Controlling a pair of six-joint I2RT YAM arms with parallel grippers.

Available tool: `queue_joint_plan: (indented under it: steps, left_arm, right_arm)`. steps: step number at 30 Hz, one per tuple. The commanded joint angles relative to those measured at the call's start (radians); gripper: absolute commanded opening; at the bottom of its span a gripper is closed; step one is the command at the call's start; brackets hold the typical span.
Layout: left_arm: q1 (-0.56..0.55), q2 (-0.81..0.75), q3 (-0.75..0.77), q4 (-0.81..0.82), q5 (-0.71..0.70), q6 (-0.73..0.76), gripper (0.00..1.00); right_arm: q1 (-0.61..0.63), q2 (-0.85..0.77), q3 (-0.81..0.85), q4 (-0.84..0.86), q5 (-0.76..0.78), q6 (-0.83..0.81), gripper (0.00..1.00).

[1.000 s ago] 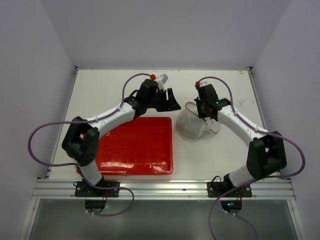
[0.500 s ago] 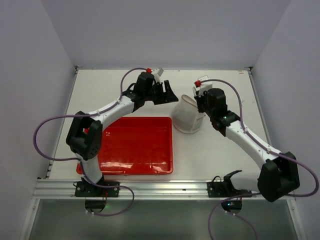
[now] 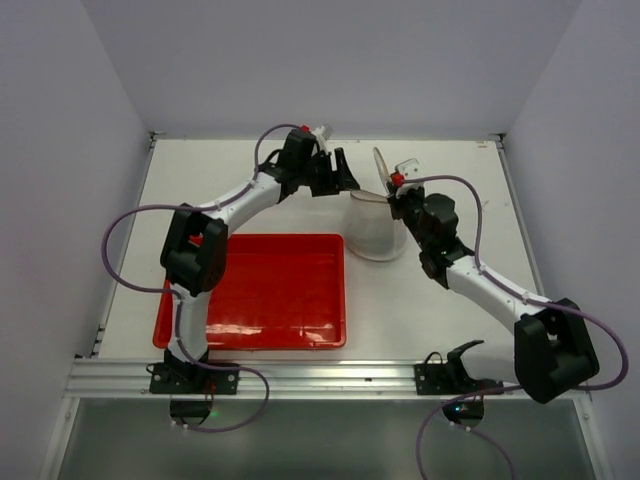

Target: Unzip the laundry bag and remove the bra

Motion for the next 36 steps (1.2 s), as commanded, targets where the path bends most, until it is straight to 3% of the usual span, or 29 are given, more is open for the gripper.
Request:
queue_joint_plan:
  steps: [1, 9, 21, 36]
  left_arm:
    - [0.016, 0.015, 0.076, -0.030, 0.041, 0.027, 0.73]
    - [0.019, 0.018, 0.081, -0.024, 0.043, 0.038, 0.74]
    - [0.019, 0.158, 0.182, -0.021, 0.129, -0.002, 0.75]
    - [0.032, 0.209, 0.118, 0.235, 0.305, -0.198, 0.76]
  right_arm:
    - [0.004, 0.031, 0.050, 0.169, -0.033, -0.048, 0.00]
    - [-0.042, 0.036, 0.119, 0.201, -0.087, -0.060, 0.00]
    - [-0.055, -0.036, -0.054, 0.327, -0.190, 0.069, 0.00]
    - [-0.055, -0.022, -0.072, 0.367, -0.291, 0.120, 0.00]
